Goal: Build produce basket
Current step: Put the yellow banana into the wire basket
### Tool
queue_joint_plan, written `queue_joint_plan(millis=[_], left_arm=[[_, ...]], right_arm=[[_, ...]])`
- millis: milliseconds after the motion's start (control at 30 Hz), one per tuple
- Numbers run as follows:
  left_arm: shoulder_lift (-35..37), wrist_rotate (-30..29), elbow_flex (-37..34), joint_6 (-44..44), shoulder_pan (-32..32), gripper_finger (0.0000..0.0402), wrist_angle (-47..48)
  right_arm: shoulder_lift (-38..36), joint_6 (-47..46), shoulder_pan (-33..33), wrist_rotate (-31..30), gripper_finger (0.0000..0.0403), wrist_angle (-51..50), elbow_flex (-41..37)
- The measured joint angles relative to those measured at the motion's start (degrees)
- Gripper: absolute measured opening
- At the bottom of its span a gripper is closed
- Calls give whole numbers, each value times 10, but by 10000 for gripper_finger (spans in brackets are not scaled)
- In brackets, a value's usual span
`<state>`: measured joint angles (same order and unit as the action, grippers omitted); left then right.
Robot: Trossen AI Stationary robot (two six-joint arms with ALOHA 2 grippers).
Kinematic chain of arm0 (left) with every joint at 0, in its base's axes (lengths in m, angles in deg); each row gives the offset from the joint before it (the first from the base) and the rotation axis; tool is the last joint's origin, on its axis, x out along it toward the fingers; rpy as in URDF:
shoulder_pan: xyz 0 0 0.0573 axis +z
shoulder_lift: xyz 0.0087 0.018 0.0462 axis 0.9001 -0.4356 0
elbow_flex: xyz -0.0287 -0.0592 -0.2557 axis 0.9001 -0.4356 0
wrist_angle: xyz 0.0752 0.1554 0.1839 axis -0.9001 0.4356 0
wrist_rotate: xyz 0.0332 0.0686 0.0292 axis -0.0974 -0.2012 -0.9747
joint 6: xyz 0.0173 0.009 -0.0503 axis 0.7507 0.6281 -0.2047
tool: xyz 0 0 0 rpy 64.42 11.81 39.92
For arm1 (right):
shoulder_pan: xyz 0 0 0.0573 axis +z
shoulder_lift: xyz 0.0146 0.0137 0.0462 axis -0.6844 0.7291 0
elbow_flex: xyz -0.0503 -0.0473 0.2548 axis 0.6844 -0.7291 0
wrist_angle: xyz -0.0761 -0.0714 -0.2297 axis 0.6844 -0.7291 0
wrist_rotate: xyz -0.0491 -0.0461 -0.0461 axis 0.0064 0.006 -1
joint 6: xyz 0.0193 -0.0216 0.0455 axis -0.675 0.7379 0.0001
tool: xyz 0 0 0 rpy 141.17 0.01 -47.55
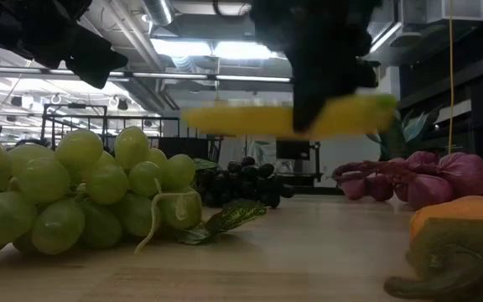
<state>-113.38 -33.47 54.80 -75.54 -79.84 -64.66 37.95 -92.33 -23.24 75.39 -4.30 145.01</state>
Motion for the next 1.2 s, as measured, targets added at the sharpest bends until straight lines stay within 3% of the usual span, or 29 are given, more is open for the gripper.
queue_joint_plan(millis=[167, 300, 367, 433, 667, 800, 1000, 1100, 1200], left_arm=[[0, 0, 0, -1, 0, 147, 0], [0, 0, 0, -12, 0, 147, 0], [0, 0, 0, -24, 0, 147, 0], [0, 0, 0, -35, -2, 147, 1], [0, 0, 0, -44, -4, 147, 7], [0, 0, 0, -11, -4, 147, 14], [0, -3, 0, 46, -4, 147, 86], [0, -32, 0, 43, -4, 147, 119], [0, -13, 0, -22, -4, 147, 152]], right_arm=[[-4, 28, -9, -224, 123, -112, 114], [-4, 75, -23, -397, 123, -110, 176], [-4, 109, -34, -455, 123, -80, 195], [-4, 160, -49, -471, 123, -56, 207], [-4, 304, -134, -407, 123, -20, 211], [-3, 390, -205, -310, 123, 34, 211], [-3, 536, -283, -113, 123, 224, 208], [-3, 552, -308, -66, 123, 288, 205], [2, 560, -323, -36, 123, 334, 205]])
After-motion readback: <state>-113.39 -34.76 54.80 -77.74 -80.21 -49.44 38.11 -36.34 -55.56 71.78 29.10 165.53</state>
